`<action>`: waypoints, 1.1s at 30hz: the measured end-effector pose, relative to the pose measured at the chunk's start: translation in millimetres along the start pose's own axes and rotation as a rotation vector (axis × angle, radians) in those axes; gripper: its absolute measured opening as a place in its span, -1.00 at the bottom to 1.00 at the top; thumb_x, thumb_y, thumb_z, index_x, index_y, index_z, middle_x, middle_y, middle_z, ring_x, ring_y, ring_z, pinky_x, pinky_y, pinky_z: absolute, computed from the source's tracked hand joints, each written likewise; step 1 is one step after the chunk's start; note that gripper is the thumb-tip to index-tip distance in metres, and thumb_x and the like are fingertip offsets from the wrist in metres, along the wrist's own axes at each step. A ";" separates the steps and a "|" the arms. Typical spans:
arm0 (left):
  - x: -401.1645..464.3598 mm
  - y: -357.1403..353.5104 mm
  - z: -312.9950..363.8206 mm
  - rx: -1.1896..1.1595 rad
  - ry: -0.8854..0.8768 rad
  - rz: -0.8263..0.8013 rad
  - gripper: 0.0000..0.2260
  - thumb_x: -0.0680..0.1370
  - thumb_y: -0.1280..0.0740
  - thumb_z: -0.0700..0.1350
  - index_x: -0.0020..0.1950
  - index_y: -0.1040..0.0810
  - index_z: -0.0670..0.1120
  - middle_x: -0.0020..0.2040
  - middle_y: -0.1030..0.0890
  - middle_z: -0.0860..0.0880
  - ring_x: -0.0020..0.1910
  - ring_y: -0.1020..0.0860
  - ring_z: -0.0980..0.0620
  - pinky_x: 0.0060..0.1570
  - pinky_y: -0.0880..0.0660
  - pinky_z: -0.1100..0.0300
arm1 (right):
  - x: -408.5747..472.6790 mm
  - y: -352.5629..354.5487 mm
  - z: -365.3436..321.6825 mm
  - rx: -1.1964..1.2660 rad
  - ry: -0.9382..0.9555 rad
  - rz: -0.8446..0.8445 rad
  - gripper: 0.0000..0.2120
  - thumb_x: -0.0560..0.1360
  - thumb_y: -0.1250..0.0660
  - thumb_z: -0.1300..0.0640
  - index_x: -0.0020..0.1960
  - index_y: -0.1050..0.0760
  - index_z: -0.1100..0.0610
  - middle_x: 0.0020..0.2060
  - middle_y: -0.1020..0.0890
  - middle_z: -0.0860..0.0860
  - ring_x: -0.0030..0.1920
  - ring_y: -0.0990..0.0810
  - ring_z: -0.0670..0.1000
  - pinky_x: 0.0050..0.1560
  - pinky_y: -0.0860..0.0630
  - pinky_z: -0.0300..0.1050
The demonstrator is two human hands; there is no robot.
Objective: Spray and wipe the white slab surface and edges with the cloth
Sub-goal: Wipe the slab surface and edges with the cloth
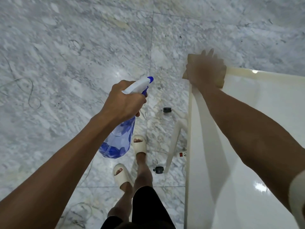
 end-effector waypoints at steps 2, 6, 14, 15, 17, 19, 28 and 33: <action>-6.5 -4.4 -4.1 -0.019 0.004 -0.005 -0.86 0.53 -0.28 -0.28 -0.10 -0.62 -0.29 -0.36 -0.59 -0.09 -0.54 -0.50 0.02 -0.47 -0.48 0.25 | -3.4 -0.7 -0.3 -0.007 0.015 0.016 -0.19 0.59 -0.09 -0.26 0.62 0.10 0.20 0.61 0.10 0.21 0.60 0.11 0.26 0.50 0.20 0.42; -21.3 -14.3 -13.0 -0.042 0.010 -0.027 -0.85 0.49 -0.28 -0.30 -0.06 -0.61 -0.34 -0.20 -0.64 -0.27 -0.53 -0.50 0.00 -0.45 -0.50 0.22 | -15.6 -2.1 2.4 0.000 0.038 0.015 -0.19 0.60 -0.10 -0.21 0.62 0.14 0.22 0.61 0.12 0.21 0.61 0.14 0.25 0.51 0.21 0.41; -57.1 -31.7 -26.1 -0.009 0.004 -0.045 -0.85 0.46 -0.26 -0.31 -0.32 -0.48 -0.22 -0.59 -0.46 0.06 -0.61 -0.47 0.10 -0.57 -0.35 0.38 | -66.4 -17.7 18.7 -0.008 0.077 0.037 -0.21 0.59 -0.10 -0.18 0.62 0.13 0.19 0.62 0.11 0.19 0.61 0.13 0.23 0.52 0.23 0.38; -62.5 -33.4 -28.2 -0.013 -0.002 -0.047 -0.85 0.46 -0.27 -0.31 -0.32 -0.49 -0.20 -0.59 -0.46 0.06 -0.61 -0.48 0.09 -0.57 -0.35 0.38 | -74.6 -20.3 20.9 -0.011 0.082 0.045 -0.21 0.59 -0.11 -0.18 0.62 0.11 0.19 0.62 0.09 0.20 0.61 0.12 0.23 0.51 0.23 0.39; -74.3 -37.3 -34.5 -0.021 -0.006 -0.054 -0.84 0.46 -0.27 -0.31 -0.32 -0.51 -0.17 -0.59 -0.47 0.06 -0.60 -0.49 0.08 -0.57 -0.34 0.38 | -92.4 -25.3 25.8 -0.018 0.085 0.058 -0.22 0.59 -0.12 -0.18 0.62 0.10 0.19 0.61 0.08 0.20 0.61 0.10 0.24 0.51 0.22 0.39; -87.5 -40.9 -41.9 -0.026 -0.007 -0.055 -0.80 0.46 -0.27 -0.31 -0.36 -0.50 -0.14 -0.59 -0.49 0.07 -0.60 -0.48 0.09 -0.57 -0.34 0.38 | -109.8 -29.5 31.3 -0.024 0.085 0.054 -0.22 0.59 -0.11 -0.17 0.62 0.10 0.19 0.61 0.08 0.21 0.61 0.11 0.24 0.50 0.22 0.39; -153.5 -55.8 -85.8 -0.052 -0.058 -0.096 -0.88 0.47 -0.26 -0.31 -0.14 -0.58 -0.29 -0.21 -0.63 -0.30 -0.55 -0.52 0.03 -0.48 -0.43 0.26 | -196.9 -49.5 52.7 -0.028 0.071 0.061 -0.23 0.58 -0.11 -0.15 0.63 0.11 0.17 0.61 0.10 0.20 0.61 0.12 0.24 0.50 0.23 0.37; -188.6 -67.6 -115.5 -0.042 -0.054 -0.137 -0.86 0.48 -0.27 -0.30 -0.09 -0.58 -0.36 -0.08 -0.65 -0.36 -0.54 -0.54 0.01 -0.43 -0.44 0.20 | -249.4 -61.4 65.0 -0.040 0.060 0.068 -0.24 0.58 -0.11 -0.13 0.63 0.12 0.16 0.62 0.10 0.19 0.61 0.12 0.22 0.51 0.22 0.35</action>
Point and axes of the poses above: each hand's wrist, its own x-axis towards the middle knuckle, its own y-axis out of the back of the hand, z = x × y, the point moved 2 cm from there along x, towards the middle knuckle
